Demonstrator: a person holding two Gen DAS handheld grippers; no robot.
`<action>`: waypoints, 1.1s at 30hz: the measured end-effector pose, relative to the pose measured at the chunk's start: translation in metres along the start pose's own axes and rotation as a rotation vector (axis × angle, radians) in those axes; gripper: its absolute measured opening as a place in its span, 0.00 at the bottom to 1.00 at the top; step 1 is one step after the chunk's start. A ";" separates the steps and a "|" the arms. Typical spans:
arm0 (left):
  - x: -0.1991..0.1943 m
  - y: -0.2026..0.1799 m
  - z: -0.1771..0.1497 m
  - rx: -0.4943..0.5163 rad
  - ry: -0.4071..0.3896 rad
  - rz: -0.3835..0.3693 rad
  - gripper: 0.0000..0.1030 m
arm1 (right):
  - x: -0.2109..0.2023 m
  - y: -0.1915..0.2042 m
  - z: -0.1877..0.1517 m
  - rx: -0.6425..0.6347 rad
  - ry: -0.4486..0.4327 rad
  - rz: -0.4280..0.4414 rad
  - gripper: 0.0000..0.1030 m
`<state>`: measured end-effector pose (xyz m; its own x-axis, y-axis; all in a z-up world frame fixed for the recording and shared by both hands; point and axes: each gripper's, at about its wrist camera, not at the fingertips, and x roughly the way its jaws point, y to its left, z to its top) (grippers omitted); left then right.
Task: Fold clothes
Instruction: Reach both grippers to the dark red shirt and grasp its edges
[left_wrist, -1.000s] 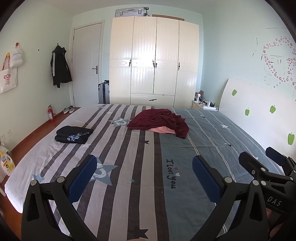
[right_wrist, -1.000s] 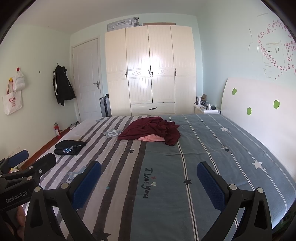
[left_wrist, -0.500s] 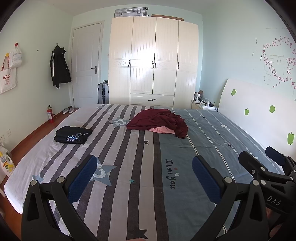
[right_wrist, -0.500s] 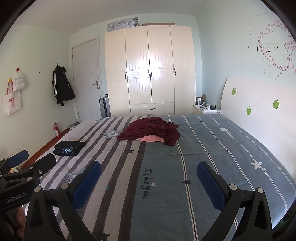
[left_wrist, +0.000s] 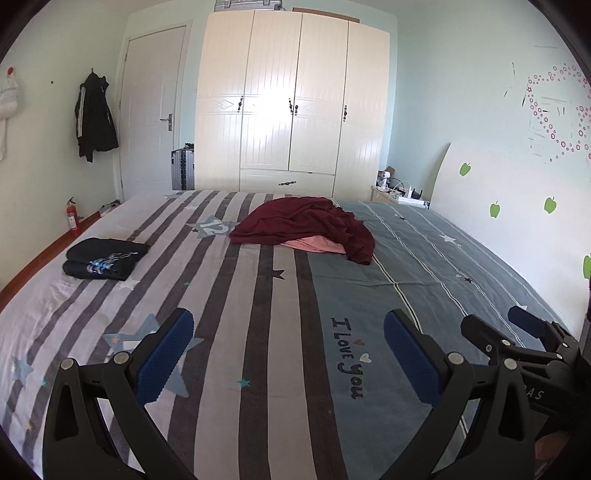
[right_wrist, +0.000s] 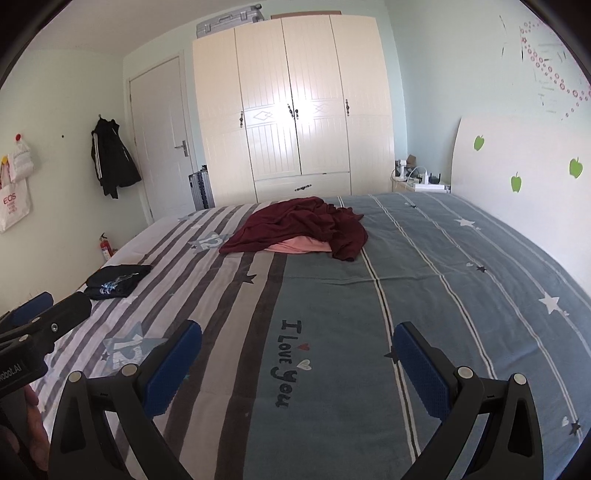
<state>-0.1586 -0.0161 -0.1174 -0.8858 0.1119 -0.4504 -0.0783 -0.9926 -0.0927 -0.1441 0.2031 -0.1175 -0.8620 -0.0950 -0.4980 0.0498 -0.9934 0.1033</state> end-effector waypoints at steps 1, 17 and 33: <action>0.023 0.002 -0.004 0.009 -0.005 0.000 0.99 | 0.023 -0.004 -0.004 0.002 0.011 -0.005 1.00; 0.401 0.050 0.022 0.043 0.113 0.068 0.94 | 0.385 -0.048 0.037 0.003 0.144 -0.122 1.00; 0.616 0.093 0.112 -0.057 0.308 0.047 0.60 | 0.570 -0.056 0.144 -0.040 0.179 -0.124 0.66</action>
<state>-0.7633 -0.0445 -0.3038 -0.7073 0.0840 -0.7019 -0.0077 -0.9938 -0.1111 -0.7110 0.2136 -0.2829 -0.7597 0.0220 -0.6499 -0.0282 -0.9996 -0.0009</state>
